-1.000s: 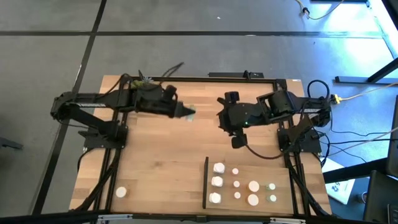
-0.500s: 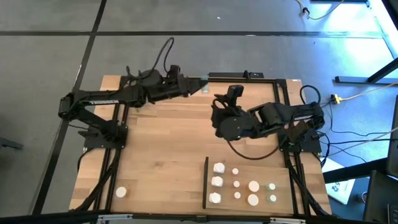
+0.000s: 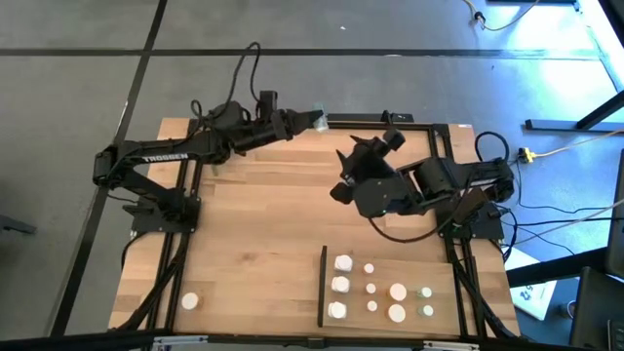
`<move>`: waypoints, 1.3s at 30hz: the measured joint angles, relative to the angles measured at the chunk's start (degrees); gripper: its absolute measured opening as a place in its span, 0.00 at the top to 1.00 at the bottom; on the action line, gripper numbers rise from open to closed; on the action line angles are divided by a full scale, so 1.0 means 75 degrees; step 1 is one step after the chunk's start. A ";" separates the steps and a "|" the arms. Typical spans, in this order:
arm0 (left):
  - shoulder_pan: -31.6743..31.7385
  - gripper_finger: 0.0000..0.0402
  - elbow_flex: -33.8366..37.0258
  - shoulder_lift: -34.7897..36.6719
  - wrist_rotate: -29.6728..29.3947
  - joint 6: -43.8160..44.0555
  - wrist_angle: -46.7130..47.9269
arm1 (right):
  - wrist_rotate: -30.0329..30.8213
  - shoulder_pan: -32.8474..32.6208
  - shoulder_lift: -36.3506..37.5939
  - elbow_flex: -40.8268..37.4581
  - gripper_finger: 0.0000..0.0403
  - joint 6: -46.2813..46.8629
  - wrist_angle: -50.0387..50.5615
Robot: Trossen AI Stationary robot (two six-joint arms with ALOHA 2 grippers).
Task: Pick and place medicine bottles onto shelf by color
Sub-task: Put the bottom left blue pill bottle on the shelf
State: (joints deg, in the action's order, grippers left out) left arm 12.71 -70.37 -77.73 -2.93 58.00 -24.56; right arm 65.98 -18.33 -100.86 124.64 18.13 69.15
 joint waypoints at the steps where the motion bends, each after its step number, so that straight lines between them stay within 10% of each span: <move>1: -0.0003 0.83 0.0000 0.0000 0.0016 -0.0009 0.0001 | 0.0167 -0.0030 0.0000 -0.0003 0.49 0.0132 -0.0003; 10: 0.0145 0.83 0.0000 0.0000 0.0337 -0.0209 -0.0632 | 0.1096 -0.0347 0.0020 -0.0448 0.49 0.0071 -0.0868; 23: 0.0026 0.83 0.0000 0.0000 0.0361 -0.0432 -0.0615 | 0.0380 -0.0375 0.0015 -0.1542 0.49 -0.4059 -0.5746; 39: -0.0231 0.83 0.0000 0.0000 0.0169 -0.0412 -0.0620 | 0.1069 -0.0044 0.0017 -0.1559 0.49 -0.4450 -0.6114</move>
State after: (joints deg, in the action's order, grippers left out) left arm 10.97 -70.37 -77.73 -1.66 54.91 -29.21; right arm 74.00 -18.66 -100.73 112.95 -15.25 23.29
